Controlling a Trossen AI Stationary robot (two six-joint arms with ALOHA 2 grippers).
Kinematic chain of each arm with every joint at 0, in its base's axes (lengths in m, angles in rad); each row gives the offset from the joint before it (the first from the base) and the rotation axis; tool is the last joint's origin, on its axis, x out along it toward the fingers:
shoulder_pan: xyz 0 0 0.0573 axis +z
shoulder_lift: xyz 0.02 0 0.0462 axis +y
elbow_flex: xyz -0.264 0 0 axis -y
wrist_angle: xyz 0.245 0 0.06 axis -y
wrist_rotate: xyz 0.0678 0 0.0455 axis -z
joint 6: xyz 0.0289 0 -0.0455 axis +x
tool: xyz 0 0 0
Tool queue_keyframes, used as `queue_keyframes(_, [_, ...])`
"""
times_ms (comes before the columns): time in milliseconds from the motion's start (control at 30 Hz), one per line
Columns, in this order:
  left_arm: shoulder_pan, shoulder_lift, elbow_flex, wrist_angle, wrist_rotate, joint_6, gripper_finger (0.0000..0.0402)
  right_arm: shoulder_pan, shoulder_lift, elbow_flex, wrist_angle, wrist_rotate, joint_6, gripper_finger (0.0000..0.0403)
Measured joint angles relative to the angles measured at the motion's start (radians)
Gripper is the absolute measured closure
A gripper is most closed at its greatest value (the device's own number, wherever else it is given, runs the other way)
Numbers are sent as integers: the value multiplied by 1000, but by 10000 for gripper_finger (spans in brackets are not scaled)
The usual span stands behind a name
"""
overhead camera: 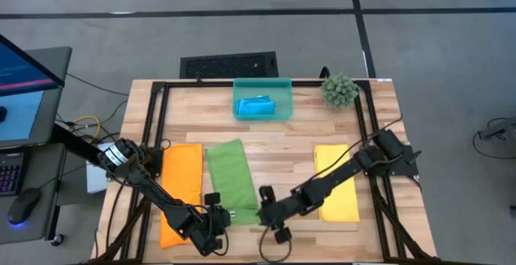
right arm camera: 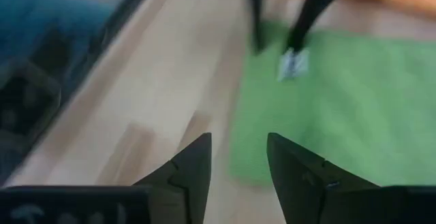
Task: Roll microfiber towels into tight, uniform cylinder then place into a basket
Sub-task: Roll the green towel
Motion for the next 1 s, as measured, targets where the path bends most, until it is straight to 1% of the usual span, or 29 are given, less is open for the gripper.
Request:
queue_keyframes(100, [0,0,0,0,1,0,276,16,38,0,22,1,-56,233])
queue_keyframes(200, [0,0,0,-1,7,-1,276,15,71,0,81,3,-89,232])
queue_keyframes(333, [0,0,0,0,12,2,276,8,83,1,124,7,-113,235])
queue_keyframes(633, [0,0,0,-1,16,6,276,-1,86,2,111,15,-113,237])
queue_keyframes(833, [0,-1,1,-2,23,7,276,-6,161,13,161,11,-86,238])
queue_keyframes(900, [0,-1,1,-1,24,6,276,-6,160,13,150,28,-86,239])
queue_keyframes(1000, [-1,-1,1,-3,27,6,276,-18,160,13,145,24,-71,243])
